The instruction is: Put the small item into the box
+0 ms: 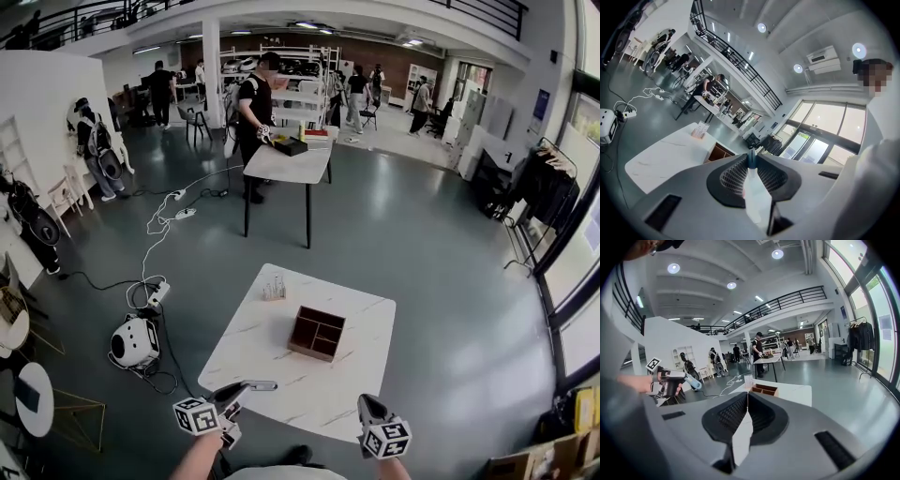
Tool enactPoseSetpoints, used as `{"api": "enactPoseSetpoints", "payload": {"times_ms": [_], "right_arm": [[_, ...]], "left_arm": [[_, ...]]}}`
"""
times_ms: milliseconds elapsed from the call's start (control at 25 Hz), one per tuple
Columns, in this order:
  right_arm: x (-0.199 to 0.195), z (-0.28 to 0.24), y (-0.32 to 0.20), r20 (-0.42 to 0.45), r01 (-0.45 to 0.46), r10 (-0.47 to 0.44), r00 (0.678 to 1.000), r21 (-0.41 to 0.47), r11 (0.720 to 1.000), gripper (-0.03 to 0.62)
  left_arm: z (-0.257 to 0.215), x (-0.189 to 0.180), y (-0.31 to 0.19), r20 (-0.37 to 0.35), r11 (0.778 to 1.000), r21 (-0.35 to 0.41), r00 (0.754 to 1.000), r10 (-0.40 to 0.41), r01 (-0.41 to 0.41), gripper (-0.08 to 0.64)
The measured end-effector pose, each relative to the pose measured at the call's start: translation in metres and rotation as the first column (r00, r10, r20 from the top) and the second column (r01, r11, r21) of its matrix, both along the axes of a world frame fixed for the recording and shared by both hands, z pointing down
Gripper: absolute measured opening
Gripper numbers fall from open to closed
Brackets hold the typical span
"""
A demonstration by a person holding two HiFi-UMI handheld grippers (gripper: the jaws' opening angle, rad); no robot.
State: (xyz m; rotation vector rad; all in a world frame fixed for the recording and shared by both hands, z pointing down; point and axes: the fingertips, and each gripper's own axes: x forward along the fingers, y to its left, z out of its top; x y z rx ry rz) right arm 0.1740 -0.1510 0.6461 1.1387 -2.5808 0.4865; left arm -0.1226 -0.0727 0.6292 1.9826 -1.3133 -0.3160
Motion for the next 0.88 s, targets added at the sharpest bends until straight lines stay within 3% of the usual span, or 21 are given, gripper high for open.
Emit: {"api": "enactPoseSetpoints", "payload": {"times_ms": [320, 880], "right_arm": [[0.014, 0.014, -0.032, 0.011, 0.045, -0.045, 0.999, -0.024, 0.999, 0.026], [0.016, 0.037, -0.057, 0.011, -0.003, 0.004, 1.000, -0.081, 0.997, 0.026]], "left_arm": [[0.013, 0.024, -0.021, 0.004, 0.999, -0.012, 0.999, -0.046, 0.046, 0.069], [0.037, 0.036, -0.062, 0.010, 0.997, -0.066, 1.000, 0.027, -0.026, 0.069]]}}
